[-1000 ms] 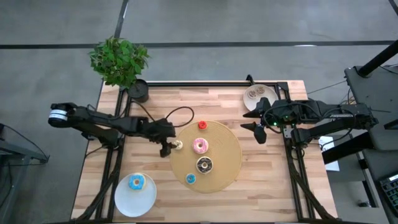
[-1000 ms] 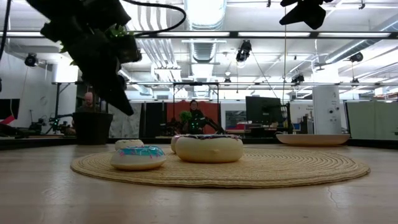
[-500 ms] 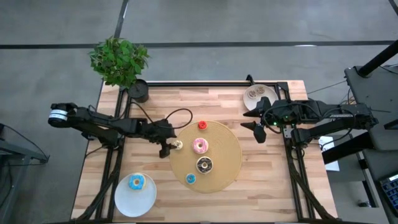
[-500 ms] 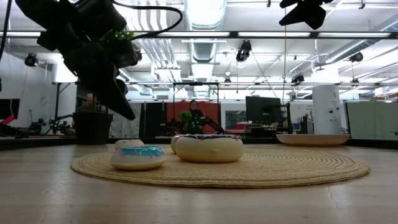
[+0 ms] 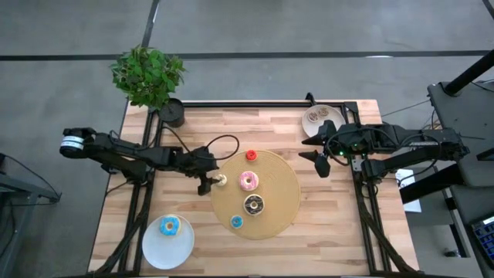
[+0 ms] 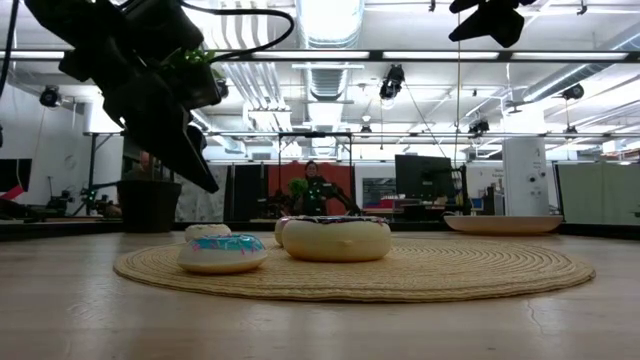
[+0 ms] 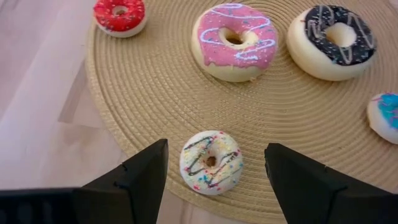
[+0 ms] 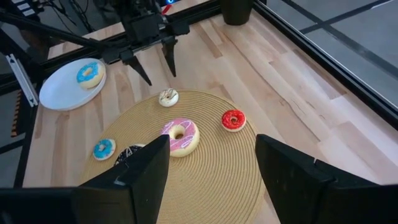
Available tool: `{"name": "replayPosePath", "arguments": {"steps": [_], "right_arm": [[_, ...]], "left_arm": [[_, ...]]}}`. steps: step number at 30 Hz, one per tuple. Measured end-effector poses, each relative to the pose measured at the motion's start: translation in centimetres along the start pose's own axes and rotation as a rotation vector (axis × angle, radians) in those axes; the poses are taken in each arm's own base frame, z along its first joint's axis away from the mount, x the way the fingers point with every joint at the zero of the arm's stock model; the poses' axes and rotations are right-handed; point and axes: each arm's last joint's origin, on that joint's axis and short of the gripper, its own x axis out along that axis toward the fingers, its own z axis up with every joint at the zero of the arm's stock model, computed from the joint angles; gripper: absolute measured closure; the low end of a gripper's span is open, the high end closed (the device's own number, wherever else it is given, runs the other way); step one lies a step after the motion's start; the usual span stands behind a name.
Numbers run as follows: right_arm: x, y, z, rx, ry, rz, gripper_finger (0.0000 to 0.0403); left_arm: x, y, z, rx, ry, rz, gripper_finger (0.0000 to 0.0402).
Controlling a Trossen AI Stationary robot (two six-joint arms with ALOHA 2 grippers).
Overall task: Pick & Place donuts
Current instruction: Put the small white donut on the gray plate
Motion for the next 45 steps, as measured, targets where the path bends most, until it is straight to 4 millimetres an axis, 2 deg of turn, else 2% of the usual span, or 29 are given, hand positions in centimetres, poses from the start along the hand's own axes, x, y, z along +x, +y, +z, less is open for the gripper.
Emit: {"name": "replayPosePath", "arguments": {"steps": [16, 27, 37, 45], "right_arm": [[0.0, 0.0, 0.0, 0.017, -0.001, -0.001, 0.0175], [0.0, -0.1, 0.0, 0.04, -0.011, -0.025, 0.0175], [0.0, -0.1, 0.0, 0.044, -0.011, -0.024, 0.0175], [0.0, -0.1, 0.0, 0.044, -0.011, -0.025, 0.0175]], "left_arm": [[0.0, 0.1, -0.1, 0.004, 0.019, 0.012, 0.0163], [-0.4, 0.0, 0.6, 0.008, 0.027, 0.031, 0.0162], [-0.5, 0.0, 0.5, -0.01, 0.051, 0.046, 0.0112], [-1.5, -0.4, 1.8, 0.06, 0.12, -0.022, 0.0109]]}}
